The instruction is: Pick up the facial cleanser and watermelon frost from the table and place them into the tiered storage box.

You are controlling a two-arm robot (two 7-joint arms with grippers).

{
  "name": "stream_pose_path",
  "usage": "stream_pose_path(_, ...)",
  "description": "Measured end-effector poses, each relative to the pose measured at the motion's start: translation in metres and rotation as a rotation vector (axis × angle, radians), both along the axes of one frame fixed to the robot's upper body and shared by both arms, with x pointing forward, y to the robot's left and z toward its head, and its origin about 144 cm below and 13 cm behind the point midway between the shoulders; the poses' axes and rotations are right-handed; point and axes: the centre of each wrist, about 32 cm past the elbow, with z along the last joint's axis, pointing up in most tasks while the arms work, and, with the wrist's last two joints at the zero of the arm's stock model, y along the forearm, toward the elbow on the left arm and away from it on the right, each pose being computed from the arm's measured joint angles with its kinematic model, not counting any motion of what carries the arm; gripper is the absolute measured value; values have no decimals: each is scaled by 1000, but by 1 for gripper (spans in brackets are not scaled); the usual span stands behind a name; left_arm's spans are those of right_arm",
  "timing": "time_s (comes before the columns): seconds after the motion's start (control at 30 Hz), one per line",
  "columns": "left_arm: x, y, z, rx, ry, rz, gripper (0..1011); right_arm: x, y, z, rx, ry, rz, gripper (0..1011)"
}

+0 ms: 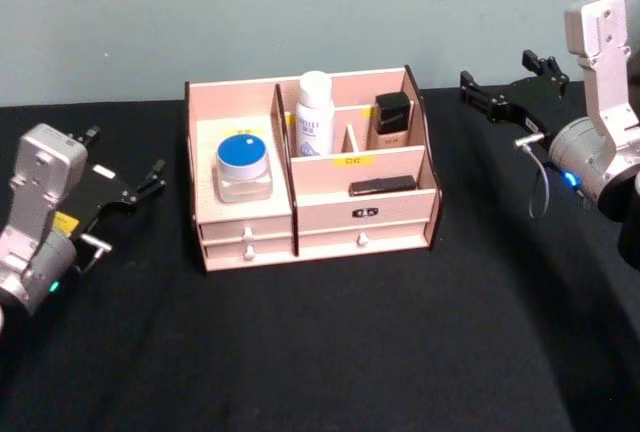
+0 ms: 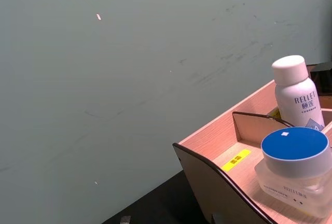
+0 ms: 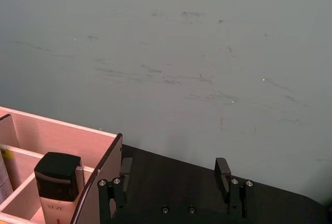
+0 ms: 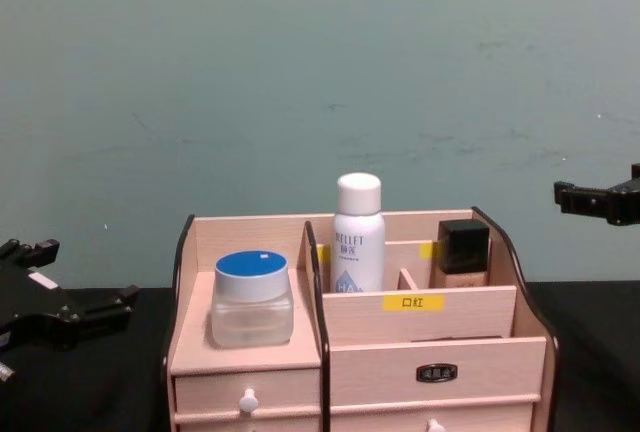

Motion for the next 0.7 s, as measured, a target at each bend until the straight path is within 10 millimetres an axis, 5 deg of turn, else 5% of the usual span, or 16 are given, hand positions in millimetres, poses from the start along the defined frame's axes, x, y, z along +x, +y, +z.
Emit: stream_pose_path(0.7, 0, 0, 0, 0, 0, 0, 1010, 0, 0, 2, -2, -5, 1, 1002)
